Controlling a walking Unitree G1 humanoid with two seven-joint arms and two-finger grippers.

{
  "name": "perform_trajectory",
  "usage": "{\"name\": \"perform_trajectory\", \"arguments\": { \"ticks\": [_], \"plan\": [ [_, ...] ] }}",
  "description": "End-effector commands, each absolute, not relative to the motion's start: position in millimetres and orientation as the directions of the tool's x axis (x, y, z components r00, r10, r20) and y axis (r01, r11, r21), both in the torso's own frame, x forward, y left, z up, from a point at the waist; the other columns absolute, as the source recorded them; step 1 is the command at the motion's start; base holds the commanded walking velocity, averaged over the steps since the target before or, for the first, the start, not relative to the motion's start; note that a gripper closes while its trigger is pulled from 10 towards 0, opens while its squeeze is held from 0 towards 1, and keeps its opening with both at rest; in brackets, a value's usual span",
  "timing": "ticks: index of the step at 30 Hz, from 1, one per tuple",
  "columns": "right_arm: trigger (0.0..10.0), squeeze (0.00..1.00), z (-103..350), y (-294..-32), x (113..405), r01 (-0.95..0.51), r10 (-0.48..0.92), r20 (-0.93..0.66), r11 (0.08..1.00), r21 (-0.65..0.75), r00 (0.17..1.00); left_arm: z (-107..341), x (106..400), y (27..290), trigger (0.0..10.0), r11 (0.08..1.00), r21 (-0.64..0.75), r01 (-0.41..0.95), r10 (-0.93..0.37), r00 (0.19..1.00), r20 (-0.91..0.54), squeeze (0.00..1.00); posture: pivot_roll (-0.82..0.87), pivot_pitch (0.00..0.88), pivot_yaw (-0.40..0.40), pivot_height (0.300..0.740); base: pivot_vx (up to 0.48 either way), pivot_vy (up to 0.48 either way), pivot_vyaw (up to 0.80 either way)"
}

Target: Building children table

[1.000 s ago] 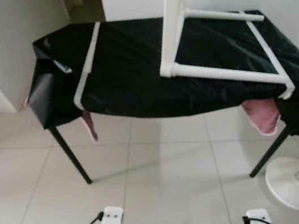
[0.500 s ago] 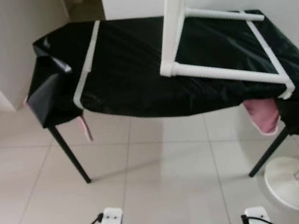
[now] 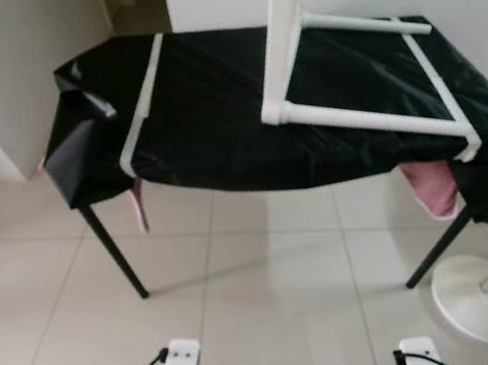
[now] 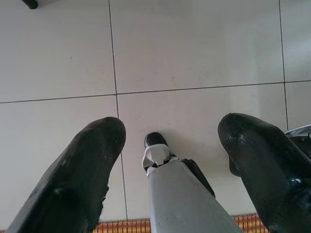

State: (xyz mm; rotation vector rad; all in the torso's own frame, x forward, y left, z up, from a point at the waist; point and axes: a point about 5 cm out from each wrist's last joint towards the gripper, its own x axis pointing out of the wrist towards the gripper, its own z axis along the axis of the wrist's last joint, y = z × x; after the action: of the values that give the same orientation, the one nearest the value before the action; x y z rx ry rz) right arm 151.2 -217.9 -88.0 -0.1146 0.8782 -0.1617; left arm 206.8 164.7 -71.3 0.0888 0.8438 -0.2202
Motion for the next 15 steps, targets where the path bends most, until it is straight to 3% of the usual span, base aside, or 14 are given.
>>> {"name": "perform_trajectory", "arguments": {
  "ticks": [1,15],
  "plan": [
    [10.0,0.0,-89.1,-218.1,148.9,0.09,-0.187,-0.763,0.982,-0.167,0.619,-74.7,201.5,164.9,10.0,0.976,-0.023,0.218,-0.157,0.623,-0.766,0.0,-0.02,0.0,-0.04,0.74,0.0,0.0,0.0],
    [10.0,0.0,-89.5,-219.1,147.5,0.096,-0.188,-0.765,0.982,-0.164,0.616,-73.9,202.7,166.3,10.0,0.977,-0.024,0.213,-0.155,0.626,-0.764,0.0,-0.02,0.0,-0.039,0.74,0.0,0.0,0.0]
  ]
}}
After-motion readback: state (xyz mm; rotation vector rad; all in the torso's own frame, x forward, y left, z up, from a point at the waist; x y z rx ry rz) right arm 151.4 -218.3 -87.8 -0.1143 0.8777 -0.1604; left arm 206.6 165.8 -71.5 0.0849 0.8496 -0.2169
